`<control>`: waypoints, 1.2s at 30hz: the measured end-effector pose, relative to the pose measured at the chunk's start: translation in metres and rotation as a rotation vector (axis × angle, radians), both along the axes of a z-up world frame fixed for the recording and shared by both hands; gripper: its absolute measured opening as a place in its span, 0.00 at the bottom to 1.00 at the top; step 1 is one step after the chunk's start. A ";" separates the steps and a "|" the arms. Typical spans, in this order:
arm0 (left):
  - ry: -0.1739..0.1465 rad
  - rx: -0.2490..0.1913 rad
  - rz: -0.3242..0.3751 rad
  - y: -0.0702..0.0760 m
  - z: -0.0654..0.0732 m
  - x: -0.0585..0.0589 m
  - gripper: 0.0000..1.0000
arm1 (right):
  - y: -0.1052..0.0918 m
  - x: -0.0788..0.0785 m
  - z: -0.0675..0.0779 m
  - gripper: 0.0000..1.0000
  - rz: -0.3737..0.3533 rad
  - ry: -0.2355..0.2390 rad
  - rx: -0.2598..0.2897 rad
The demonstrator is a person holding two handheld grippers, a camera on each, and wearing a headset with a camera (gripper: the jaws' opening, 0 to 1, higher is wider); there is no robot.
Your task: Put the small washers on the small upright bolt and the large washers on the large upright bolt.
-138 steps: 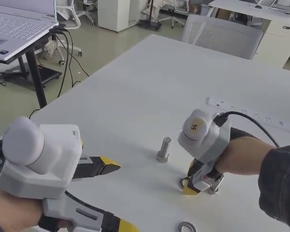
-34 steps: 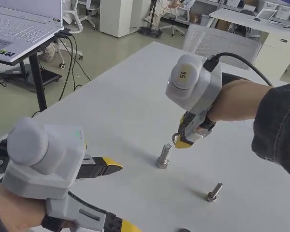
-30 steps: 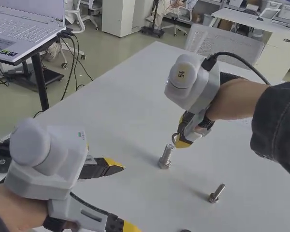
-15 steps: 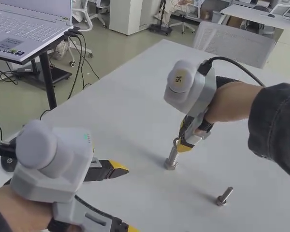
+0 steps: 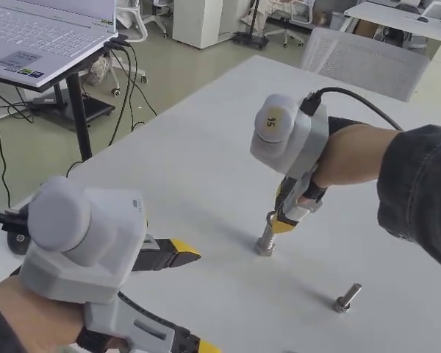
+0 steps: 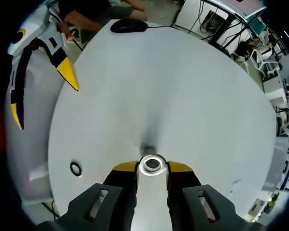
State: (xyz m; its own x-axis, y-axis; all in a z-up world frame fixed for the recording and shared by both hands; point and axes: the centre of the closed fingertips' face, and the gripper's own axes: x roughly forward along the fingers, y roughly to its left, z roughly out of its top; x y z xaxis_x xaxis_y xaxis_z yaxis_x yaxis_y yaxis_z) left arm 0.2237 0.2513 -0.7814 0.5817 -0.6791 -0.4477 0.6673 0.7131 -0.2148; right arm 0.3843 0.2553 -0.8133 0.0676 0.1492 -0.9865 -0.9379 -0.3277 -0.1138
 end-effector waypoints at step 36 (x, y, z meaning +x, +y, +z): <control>0.010 -0.006 0.005 -0.002 -0.002 0.000 0.86 | 0.000 -0.003 -0.047 0.24 -0.003 0.048 -0.075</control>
State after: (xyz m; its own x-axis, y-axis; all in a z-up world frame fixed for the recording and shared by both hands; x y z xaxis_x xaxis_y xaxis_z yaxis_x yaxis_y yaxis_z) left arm 0.2233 0.2493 -0.7834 0.5803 -0.6789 -0.4499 0.6616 0.7151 -0.2257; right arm 0.3818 0.2554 -0.8600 0.0204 0.0747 -0.9970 -0.9427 -0.3308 -0.0440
